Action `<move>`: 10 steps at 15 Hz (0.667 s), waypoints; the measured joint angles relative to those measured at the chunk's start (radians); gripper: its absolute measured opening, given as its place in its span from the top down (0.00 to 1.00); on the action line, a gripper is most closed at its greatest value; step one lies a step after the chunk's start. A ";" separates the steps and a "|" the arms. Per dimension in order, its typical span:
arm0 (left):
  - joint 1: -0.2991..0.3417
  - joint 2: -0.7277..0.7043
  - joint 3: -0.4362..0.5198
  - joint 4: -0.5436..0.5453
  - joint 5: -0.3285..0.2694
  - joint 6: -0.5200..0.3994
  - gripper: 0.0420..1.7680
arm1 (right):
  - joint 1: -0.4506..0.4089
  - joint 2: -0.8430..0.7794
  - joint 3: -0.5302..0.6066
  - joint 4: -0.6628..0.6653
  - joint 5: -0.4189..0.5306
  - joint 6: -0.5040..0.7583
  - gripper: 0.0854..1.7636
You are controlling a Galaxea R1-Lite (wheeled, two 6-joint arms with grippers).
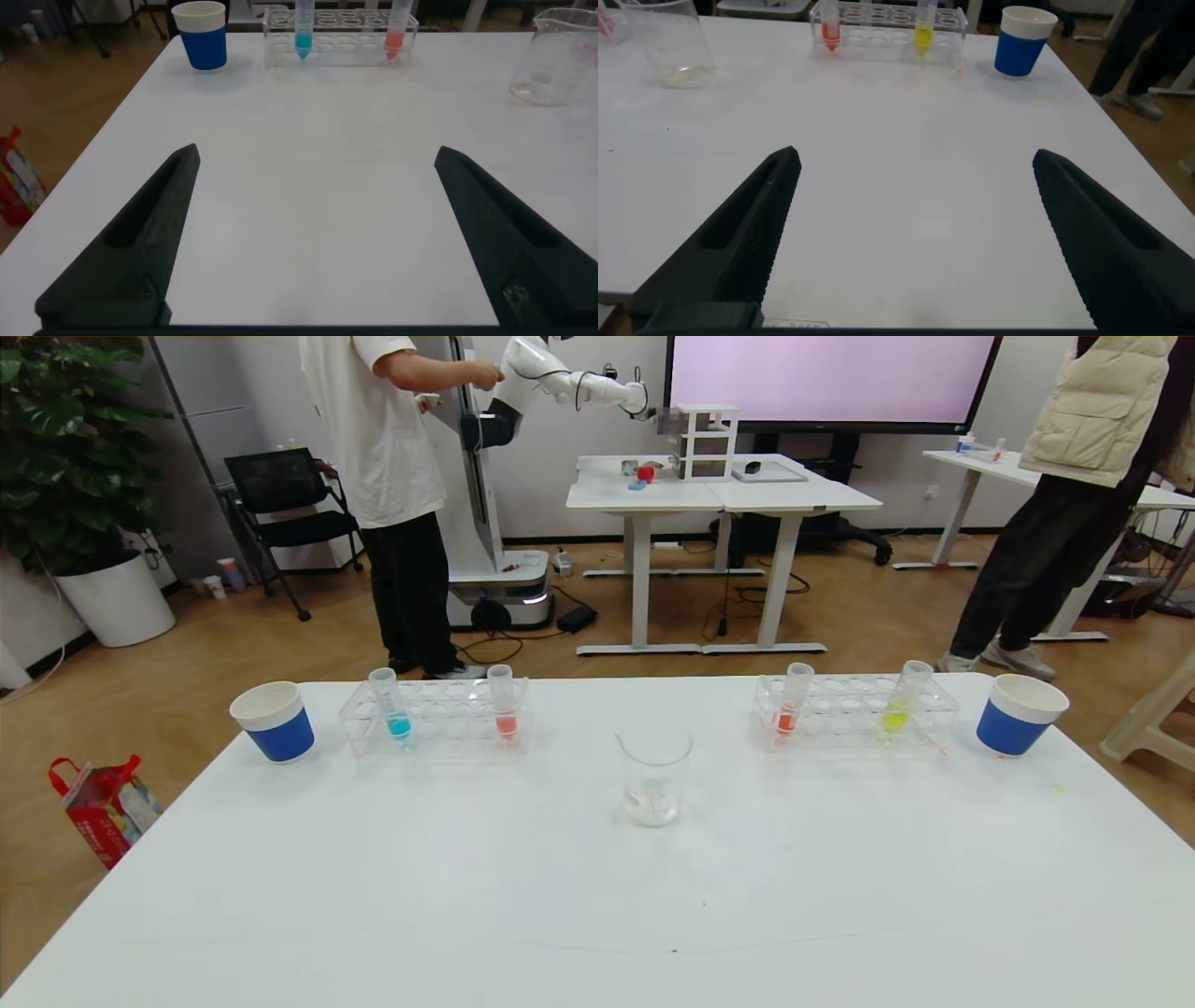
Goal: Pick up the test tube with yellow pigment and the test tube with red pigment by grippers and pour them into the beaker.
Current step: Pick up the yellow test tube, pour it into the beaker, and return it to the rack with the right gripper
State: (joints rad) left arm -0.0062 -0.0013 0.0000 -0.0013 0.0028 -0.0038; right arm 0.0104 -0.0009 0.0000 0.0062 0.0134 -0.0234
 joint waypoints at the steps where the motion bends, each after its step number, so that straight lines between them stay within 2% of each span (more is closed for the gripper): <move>1: 0.000 0.000 0.000 0.000 0.000 0.000 0.01 | 0.000 0.000 0.000 0.000 0.000 0.000 0.02; 10: 0.000 0.000 0.000 0.000 0.000 0.000 0.01 | 0.000 0.000 0.000 0.000 0.000 -0.001 0.02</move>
State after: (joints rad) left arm -0.0062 -0.0013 0.0000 -0.0013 0.0028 -0.0038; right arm 0.0104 -0.0009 0.0000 0.0062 0.0138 -0.0240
